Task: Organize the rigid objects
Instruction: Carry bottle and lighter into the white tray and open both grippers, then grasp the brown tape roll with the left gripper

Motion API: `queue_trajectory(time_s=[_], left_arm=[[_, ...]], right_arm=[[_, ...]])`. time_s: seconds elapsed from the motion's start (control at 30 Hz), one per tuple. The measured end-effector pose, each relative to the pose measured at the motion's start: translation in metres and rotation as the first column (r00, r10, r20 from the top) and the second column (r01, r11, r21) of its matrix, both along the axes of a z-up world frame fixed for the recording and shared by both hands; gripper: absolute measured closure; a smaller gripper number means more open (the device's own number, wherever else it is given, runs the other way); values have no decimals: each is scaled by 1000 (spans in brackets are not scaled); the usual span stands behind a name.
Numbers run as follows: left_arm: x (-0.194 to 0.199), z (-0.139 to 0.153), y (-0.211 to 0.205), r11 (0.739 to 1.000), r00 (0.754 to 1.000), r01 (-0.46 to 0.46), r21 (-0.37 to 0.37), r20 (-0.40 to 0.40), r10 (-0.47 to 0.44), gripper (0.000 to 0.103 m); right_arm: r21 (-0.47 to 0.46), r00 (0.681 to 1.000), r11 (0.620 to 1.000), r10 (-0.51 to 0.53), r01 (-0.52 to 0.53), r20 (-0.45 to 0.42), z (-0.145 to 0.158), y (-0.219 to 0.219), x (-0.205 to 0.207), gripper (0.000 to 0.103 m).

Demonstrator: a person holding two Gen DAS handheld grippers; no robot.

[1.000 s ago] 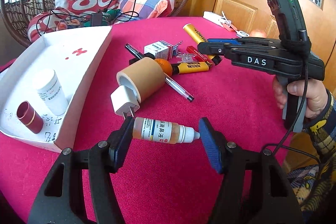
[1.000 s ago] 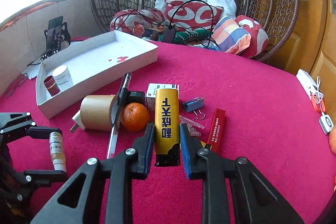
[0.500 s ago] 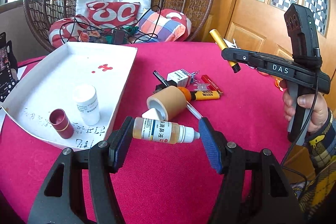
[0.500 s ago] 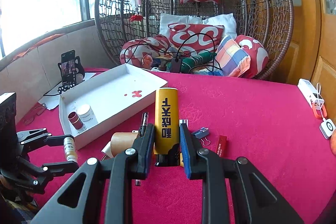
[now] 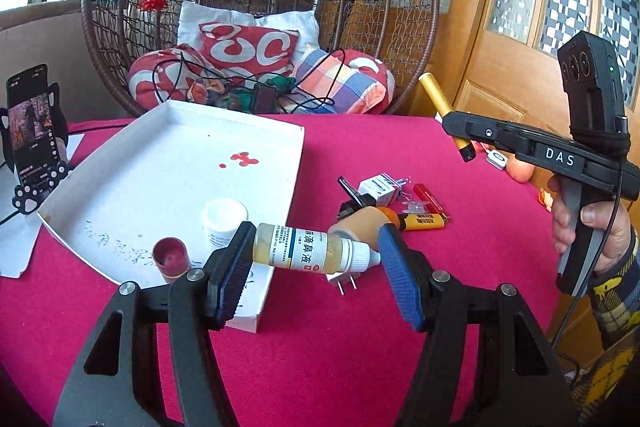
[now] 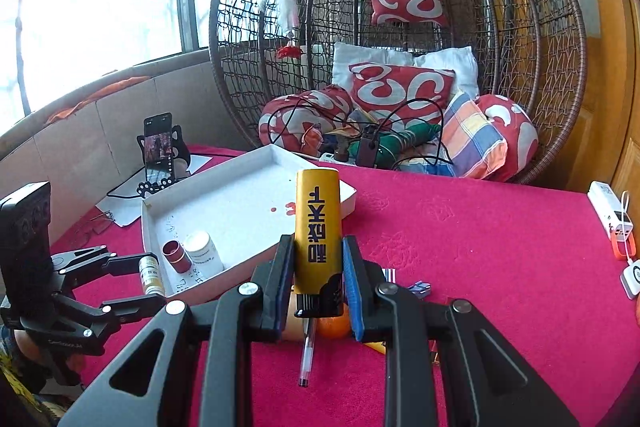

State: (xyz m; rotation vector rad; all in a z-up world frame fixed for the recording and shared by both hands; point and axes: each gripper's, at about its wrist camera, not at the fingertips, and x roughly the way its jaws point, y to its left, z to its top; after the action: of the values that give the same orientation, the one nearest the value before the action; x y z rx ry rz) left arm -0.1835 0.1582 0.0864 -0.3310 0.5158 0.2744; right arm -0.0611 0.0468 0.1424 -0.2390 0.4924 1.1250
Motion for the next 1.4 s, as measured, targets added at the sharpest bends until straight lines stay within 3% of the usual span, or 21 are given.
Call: queue_trajectory(time_s=[0.17, 0.37, 0.67, 0.97, 1.03, 1.07, 1.1, 1.17, 1.4], left_arm=[[-7, 10, 30, 997, 997, -70, -18, 31, 71, 40], [-5, 13, 73, 986, 984, -164, -25, 62, 165, 40], [17, -28, 138, 933, 942, -337, -126, -35, 335, 40], [18, -43, 145, 908, 926, -377, -183, -79, 369, 40], [18, -43, 145, 904, 924, -381, -195, -82, 372, 37], [17, -42, 144, 901, 922, -386, -196, -83, 377, 29], [16, -41, 142, 900, 919, -394, -190, -83, 385, 22], [12, -39, 136, 899, 917, -398, -183, -60, 394, 0], [-8, -25, 107, 902, 912, -399, -164, 28, 408, 0]], right_arm=[[16, 999, 999, 39, -39, 12, 8, 21, -6, 80], [42, 992, 992, 120, -118, -31, 12, 57, -10, 80], [-32, 968, 984, 165, -175, -190, -32, 139, -9, 80], [-88, 967, 987, 112, -135, -228, -66, 165, -5, 79], [-73, 970, 991, 97, -116, -224, -65, 161, -4, 72], [-60, 972, 993, 88, -104, -219, -63, 157, -4, 52], [-40, 974, 995, 83, -94, -212, -60, 153, -4, 21], [9, 979, 997, 80, -80, -189, -51, 141, -6, 0], [133, 991, 990, 67, -52, -113, -20, 92, -18, 0]])
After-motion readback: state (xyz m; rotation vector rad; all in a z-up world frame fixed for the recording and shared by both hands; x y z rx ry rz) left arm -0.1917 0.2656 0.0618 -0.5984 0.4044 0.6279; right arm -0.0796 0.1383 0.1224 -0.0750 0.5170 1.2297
